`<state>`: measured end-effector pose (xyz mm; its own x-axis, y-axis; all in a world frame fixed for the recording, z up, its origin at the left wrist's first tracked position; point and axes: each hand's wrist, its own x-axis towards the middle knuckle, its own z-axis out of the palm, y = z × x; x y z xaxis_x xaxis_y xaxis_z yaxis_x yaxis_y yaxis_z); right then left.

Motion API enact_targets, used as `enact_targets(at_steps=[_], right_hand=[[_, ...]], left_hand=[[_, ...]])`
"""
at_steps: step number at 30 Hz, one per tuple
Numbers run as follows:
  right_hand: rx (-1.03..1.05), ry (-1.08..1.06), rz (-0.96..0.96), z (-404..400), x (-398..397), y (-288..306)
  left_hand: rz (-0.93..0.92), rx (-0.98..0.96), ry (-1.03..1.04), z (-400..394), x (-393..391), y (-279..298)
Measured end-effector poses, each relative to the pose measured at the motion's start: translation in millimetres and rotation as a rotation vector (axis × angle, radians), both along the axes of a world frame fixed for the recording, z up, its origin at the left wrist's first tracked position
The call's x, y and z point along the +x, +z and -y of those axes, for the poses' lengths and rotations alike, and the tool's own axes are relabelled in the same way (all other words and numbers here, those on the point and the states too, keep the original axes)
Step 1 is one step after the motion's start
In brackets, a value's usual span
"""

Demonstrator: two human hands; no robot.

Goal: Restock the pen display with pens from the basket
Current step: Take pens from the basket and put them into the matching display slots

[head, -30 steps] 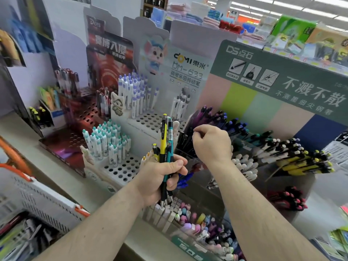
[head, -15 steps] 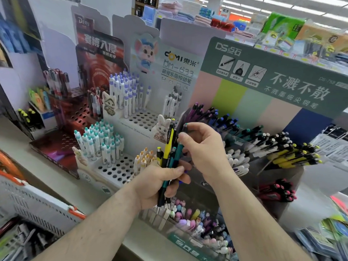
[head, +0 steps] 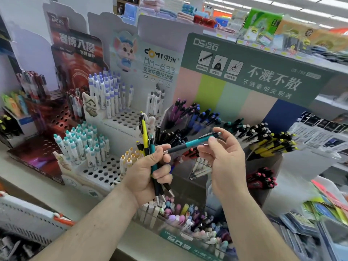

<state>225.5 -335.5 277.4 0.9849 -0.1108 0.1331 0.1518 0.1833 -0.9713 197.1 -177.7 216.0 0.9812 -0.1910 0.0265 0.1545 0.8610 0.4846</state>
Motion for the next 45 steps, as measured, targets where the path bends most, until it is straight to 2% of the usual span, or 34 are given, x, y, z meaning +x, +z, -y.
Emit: enact_targets(at_steps=[6, 15, 24, 35, 45], right_hand=[[-0.058, -0.179, -0.054, 24, -3, -7], [0.191, -0.194, -0.162, 57, -10, -6], [0.264, -0.407, -0.012, 92, -15, 6], [0.008, -0.65, 0.185, 130, -23, 13], [-0.108, -0.581, 0.262, 120, -28, 8]], left_hand=[[0.033, 0.003, -0.081, 20, 6, 3], [0.083, -0.015, -0.219, 51, 16, 3], [0.053, 0.12, -0.237, 73, 25, 1], [0.056, 0.323, -0.154, 89, 21, -1], [0.087, 0.398, -0.097, 75, 13, -4]])
